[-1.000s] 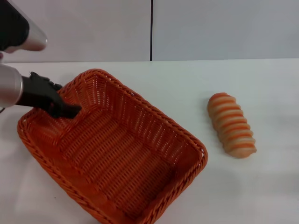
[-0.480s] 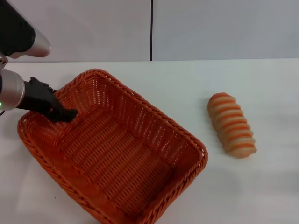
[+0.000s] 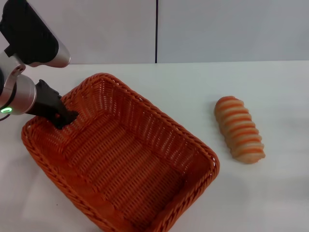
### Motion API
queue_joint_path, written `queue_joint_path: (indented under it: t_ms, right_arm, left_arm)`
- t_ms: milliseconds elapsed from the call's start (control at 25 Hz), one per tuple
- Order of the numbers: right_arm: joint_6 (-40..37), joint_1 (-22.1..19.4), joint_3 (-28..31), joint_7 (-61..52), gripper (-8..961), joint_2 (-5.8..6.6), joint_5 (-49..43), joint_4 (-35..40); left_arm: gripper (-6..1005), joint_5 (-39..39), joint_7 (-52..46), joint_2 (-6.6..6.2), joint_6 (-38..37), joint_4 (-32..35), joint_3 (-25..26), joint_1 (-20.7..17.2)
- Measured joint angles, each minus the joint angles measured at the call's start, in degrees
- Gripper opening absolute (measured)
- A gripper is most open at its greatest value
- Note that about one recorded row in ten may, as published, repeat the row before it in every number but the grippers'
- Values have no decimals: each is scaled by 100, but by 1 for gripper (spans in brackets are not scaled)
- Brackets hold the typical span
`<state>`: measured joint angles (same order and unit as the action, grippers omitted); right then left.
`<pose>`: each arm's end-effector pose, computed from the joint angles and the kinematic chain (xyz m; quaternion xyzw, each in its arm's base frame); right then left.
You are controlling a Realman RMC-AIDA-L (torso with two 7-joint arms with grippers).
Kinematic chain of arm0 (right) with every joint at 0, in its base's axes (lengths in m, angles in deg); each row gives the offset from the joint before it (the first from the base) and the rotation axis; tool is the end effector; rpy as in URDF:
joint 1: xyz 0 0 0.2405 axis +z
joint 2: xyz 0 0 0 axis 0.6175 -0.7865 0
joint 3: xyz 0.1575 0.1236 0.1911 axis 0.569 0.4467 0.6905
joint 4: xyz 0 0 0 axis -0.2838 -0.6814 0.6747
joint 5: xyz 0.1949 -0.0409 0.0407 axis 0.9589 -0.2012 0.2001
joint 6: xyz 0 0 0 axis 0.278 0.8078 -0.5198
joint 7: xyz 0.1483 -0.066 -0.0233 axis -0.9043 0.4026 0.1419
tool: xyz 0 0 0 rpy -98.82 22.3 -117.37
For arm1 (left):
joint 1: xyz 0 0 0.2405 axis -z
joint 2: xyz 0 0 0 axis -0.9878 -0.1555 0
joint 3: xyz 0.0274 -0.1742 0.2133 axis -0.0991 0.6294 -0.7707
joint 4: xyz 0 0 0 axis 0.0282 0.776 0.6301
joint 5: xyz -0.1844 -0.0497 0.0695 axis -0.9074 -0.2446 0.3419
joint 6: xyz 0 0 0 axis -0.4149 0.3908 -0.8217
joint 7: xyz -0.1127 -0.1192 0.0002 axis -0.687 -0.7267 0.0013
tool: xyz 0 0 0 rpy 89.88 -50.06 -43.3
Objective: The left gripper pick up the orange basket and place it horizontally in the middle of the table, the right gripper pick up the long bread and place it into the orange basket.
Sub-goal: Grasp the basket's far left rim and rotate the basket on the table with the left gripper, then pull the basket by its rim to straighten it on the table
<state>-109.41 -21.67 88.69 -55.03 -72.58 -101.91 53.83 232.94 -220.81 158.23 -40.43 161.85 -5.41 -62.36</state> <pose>0.3938 0.2770 0.0517 -0.5586 0.2415 0.3586 0.7079 -0.2460 0.3422 -0.0057 -0.9167 -0.2005 0.2005 0.2814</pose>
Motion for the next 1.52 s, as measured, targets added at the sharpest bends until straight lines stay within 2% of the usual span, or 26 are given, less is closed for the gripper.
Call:
queue_joint_path:
  t_ms: [320,440,600,680,800,920,1040,1120,1200,1280,1360,1520]
  right_arm:
    - [-1,22,64,-1,479,4,0,0]
    - [-10,35,71,-15,478,8,0,5]
    - [-13,72,135,-22,477,9,0,30]
    - [-29,73,162,-24,476,11,0,36]
    - [-40,80,209,-26,476,18,0,48]
    - [-46,89,226,-27,475,20,0,56]
    - [-52,109,249,-28,474,24,0,67]
    - [-53,138,285,-29,473,25,0,71]
    - [-54,174,309,-30,473,28,0,75]
    - [-54,217,310,-30,472,32,0,77]
    - [-54,262,311,-31,472,33,0,82]
    - [-54,345,311,-33,471,35,0,103]
  left_arm:
    - [299,-46,-293,5,-72,149,29,6]
    - [272,-299,-1232,1,-119,300,376,73]
    - [245,-1012,-1604,-16,-116,570,760,-23]
    - [220,-1012,-1604,-16,-116,570,760,-23]
    - [192,-1155,-2331,-20,48,755,1213,-138]
    - [178,-1150,-2567,-22,166,765,1385,-206]
    - [174,-1148,-2865,-11,399,892,1603,-497]
    - [174,-1148,-2865,-11,399,892,1603,-497]
    - [174,-1269,-2888,31,416,1133,1597,-839]
    - [174,-1329,-2892,39,426,1180,1562,-947]
    - [175,-1750,-2901,44,654,1271,1294,-1515]
    - [175,-2109,-2904,43,1030,1381,938,-2083]
